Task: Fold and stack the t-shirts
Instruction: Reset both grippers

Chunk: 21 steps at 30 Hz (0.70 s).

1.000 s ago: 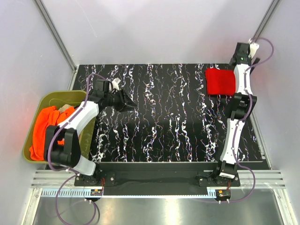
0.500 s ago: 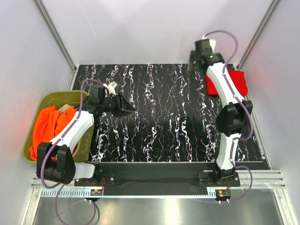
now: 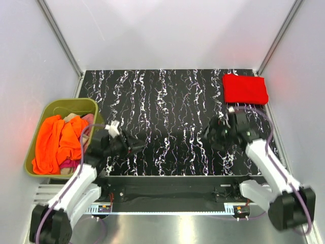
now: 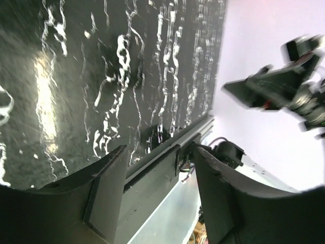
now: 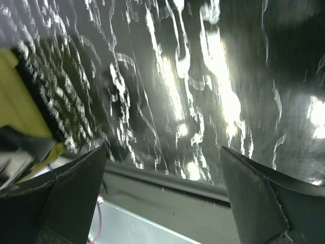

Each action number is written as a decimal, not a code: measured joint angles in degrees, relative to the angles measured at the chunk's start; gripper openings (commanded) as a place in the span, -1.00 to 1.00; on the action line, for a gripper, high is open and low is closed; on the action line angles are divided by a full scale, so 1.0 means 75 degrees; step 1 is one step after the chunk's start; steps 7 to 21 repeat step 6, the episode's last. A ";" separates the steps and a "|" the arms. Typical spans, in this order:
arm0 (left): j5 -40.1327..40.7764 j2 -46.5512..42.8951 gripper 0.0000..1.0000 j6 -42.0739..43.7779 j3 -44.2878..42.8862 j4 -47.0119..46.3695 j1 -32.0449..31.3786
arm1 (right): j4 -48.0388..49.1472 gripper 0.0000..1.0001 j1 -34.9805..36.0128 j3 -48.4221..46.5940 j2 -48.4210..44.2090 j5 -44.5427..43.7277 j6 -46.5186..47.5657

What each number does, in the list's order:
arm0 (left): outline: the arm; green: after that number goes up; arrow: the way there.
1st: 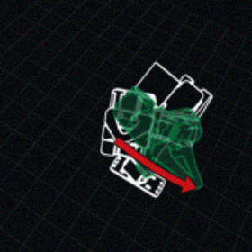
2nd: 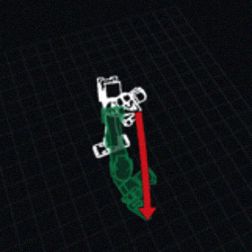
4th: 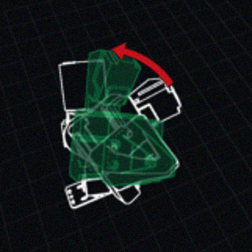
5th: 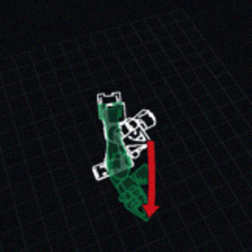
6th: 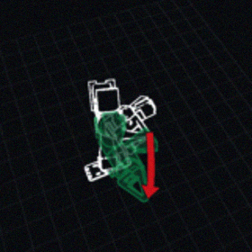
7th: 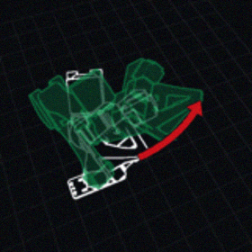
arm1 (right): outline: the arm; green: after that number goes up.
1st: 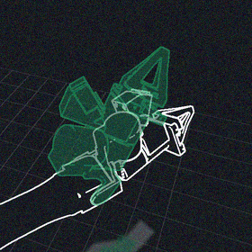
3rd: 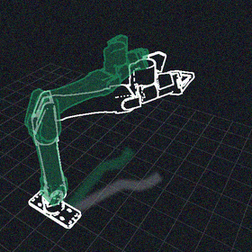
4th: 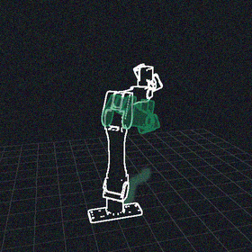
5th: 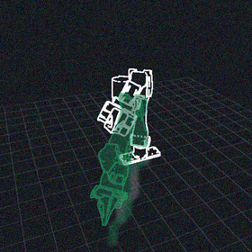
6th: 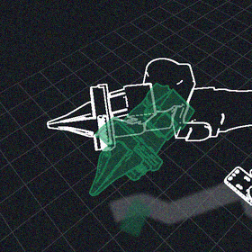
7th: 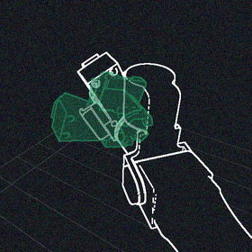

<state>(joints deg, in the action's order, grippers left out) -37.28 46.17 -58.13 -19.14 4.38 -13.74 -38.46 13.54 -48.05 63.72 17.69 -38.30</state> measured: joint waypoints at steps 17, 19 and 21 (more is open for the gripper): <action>0.0017 -0.2573 0.26 -0.0898 0.1781 -0.0268 -0.0029 | 0.0758 1.00 0.0000 0.2710 -0.2515 0.0909 -0.0953; 0.0017 -0.2573 0.26 -0.0898 0.1781 -0.0268 -0.0029 | 0.0758 1.00 0.0000 0.2710 -0.2515 0.0909 -0.0953; 0.0017 -0.2573 0.26 -0.0898 0.1781 -0.0268 -0.0029 | 0.0758 1.00 0.0000 0.2710 -0.2515 0.0909 -0.0953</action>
